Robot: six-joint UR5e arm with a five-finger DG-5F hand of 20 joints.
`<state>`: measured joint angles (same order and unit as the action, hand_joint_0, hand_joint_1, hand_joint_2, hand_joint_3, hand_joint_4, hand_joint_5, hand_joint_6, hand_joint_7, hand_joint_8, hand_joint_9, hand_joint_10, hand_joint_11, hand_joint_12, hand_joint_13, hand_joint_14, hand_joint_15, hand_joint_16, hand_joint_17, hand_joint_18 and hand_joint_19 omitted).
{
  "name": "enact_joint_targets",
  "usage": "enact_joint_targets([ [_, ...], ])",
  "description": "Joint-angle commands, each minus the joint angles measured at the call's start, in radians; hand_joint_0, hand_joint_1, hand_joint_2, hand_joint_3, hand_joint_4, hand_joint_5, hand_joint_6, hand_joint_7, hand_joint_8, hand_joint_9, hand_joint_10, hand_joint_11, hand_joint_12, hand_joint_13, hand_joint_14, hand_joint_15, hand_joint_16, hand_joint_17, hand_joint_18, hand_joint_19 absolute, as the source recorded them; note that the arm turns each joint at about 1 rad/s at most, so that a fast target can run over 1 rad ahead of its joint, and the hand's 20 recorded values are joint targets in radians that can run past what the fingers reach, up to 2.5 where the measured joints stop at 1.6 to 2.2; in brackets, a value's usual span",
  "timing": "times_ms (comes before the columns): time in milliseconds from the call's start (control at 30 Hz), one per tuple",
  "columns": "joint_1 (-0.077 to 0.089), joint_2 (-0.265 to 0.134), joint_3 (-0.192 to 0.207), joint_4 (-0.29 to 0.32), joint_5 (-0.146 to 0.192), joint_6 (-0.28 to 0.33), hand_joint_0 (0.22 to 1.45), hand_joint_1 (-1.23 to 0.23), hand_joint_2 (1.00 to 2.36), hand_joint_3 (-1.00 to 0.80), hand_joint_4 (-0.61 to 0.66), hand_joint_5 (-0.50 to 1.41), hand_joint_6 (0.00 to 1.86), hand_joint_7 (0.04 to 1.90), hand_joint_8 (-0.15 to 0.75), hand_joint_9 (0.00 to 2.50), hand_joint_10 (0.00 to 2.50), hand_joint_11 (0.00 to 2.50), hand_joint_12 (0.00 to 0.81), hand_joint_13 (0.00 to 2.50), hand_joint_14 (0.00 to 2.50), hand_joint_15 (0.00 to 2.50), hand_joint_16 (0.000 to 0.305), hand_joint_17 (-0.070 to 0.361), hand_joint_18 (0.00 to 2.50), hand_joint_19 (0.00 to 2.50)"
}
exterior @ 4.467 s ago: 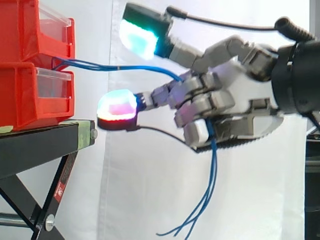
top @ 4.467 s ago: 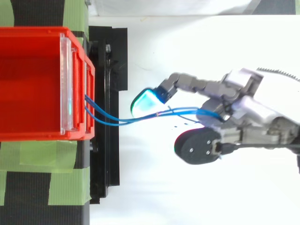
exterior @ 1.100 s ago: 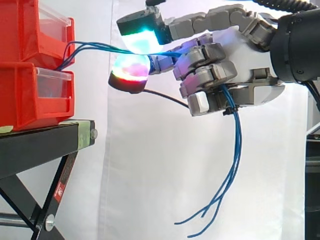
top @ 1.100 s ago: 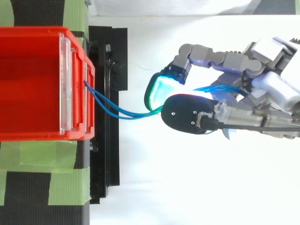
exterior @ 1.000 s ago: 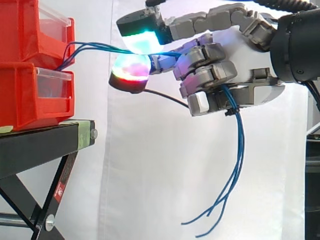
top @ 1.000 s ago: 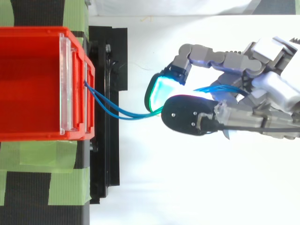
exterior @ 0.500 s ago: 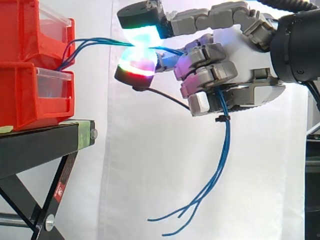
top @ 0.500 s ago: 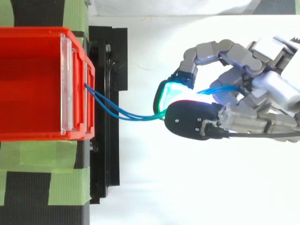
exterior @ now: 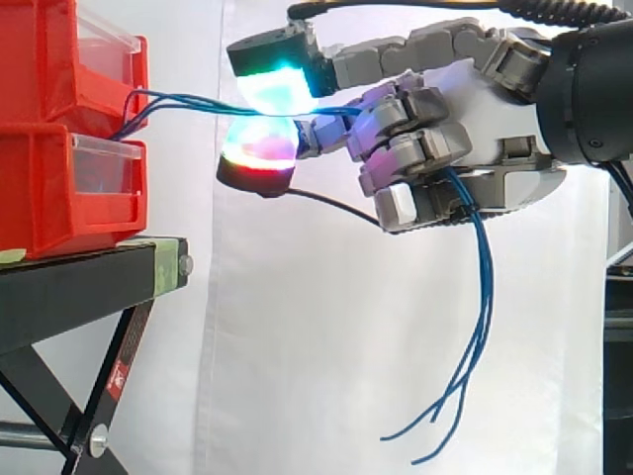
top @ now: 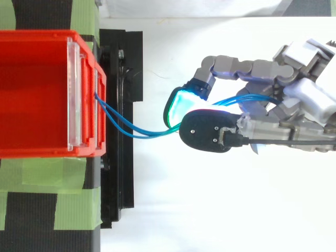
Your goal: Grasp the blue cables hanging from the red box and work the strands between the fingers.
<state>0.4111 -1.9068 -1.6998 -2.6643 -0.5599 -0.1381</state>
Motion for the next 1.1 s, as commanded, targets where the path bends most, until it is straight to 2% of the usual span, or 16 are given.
enact_joint_targets([
  [0, 0.0, 0.0, 0.0, 0.0, 0.0, 0.0, 1.27, -0.71, 1.01, 0.31, 0.06, 0.56, 0.52, 1.37, 0.369, 1.56, 2.5, 2.5, 0.537, 1.76, 2.5, 1.57, 0.198, 0.149, 2.04, 0.79],
  [33, 0.0, 0.0, 0.0, 0.0, 0.0, 0.0, 1.24, -0.77, 1.0, 0.37, 0.03, 0.25, 1.18, 1.18, 0.369, 1.56, 2.5, 2.5, 0.537, 1.76, 2.5, 1.57, 0.198, 0.149, 2.04, 0.79],
  [67, 0.0, 0.0, 0.0, 0.0, 0.0, 0.0, 1.12, -0.82, 1.12, 0.35, 0.06, 0.14, 1.37, 1.16, 0.369, 1.56, 2.5, 2.5, 0.537, 1.76, 2.5, 1.57, 0.198, 0.149, 2.04, 0.79],
  [100, 0.0, 0.0, 0.0, 0.0, 0.0, 0.0, 1.08, -0.83, 1.18, 0.32, 0.07, 0.12, 1.4, 1.16, 0.369, 1.56, 2.5, 2.5, 0.537, 1.76, 2.5, 1.57, 0.198, 0.149, 2.04, 0.79],
  [133, 0.0, 0.0, 0.0, 0.0, 0.0, 0.0, 0.96, -0.88, 1.32, 0.21, 0.1, 0.09, 1.46, 1.14, 0.369, 1.56, 2.5, 2.5, 0.537, 1.76, 2.5, 1.57, 0.198, 0.149, 2.04, 0.79],
  [200, 0.0, 0.0, 0.0, 0.0, 0.0, 0.0, 0.79, -0.86, 1.45, 0.09, 0.14, 0.08, 1.53, 1.15, 0.369, 1.56, 2.5, 2.5, 0.537, 1.76, 2.5, 1.57, 0.198, 0.149, 2.04, 0.79],
  [233, 0.0, 0.0, 0.0, 0.0, 0.0, 0.0, 0.74, -0.83, 1.46, 0.05, 0.15, 0.09, 1.54, 1.14, 0.369, 1.56, 2.5, 2.5, 0.537, 1.76, 2.5, 1.57, 0.198, 0.149, 2.04, 0.79],
  [267, 0.0, 0.0, 0.0, 0.0, 0.0, 0.0, 0.67, -0.81, 1.52, -0.06, 0.17, 0.1, 1.53, 1.14, 0.369, 1.56, 2.5, 2.5, 0.537, 1.76, 2.5, 1.57, 0.198, 0.149, 2.04, 0.79],
  [300, 0.0, 0.0, 0.0, 0.0, 0.0, 0.0, 0.66, -0.8, 1.52, -0.08, 0.17, 0.1, 1.53, 1.15, 0.369, 1.56, 2.5, 2.5, 0.537, 1.76, 2.5, 1.57, 0.198, 0.149, 2.04, 0.79],
  [433, 0.0, 0.0, 0.0, -0.003, 0.0, 0.0, 0.66, -0.74, 1.29, -0.16, 0.22, 0.12, 1.37, 1.09, 0.369, 1.56, 2.5, 2.5, 0.537, 1.76, 2.5, 1.57, 0.198, 0.149, 2.04, 0.79],
  [600, -0.005, 0.0, 0.0, 0.0, 0.008, -0.02, 0.67, -0.72, 1.16, -0.22, 0.24, 0.18, 1.17, 1.05, 0.369, 1.56, 2.5, 2.5, 0.537, 1.76, 2.5, 1.57, 0.198, 0.149, 2.04, 0.79],
  [667, -0.005, -0.002, -0.001, 0.003, 0.014, -0.051, 0.72, -0.73, 1.02, -0.23, 0.25, 0.24, 0.92, 1.12, 0.369, 1.56, 2.5, 2.5, 0.537, 1.76, 2.5, 1.57, 0.198, 0.149, 2.04, 0.79],
  [733, -0.006, 0.0, 0.0, 0.004, 0.017, -0.061, 0.74, -0.73, 1.0, -0.26, 0.26, 0.25, 0.86, 1.13, 0.369, 1.56, 2.5, 2.5, 0.537, 1.76, 2.5, 1.57, 0.198, 0.149, 2.04, 0.79],
  [900, -0.003, -0.002, 0.0, 0.044, 0.066, -0.175, 0.74, -0.74, 1.0, -0.44, 0.25, 0.23, 0.77, 1.18, 0.369, 1.56, 2.5, 2.5, 0.537, 1.76, 2.5, 1.57, 0.198, 0.149, 2.04, 0.79],
  [1067, 0.0, 0.0, 0.0, 0.099, 0.117, -0.232, 0.74, -0.75, 1.01, -0.54, 0.24, 0.16, 0.81, 1.16, 0.369, 1.56, 2.5, 2.5, 0.537, 1.76, 2.5, 1.57, 0.198, 0.149, 2.04, 0.79],
])
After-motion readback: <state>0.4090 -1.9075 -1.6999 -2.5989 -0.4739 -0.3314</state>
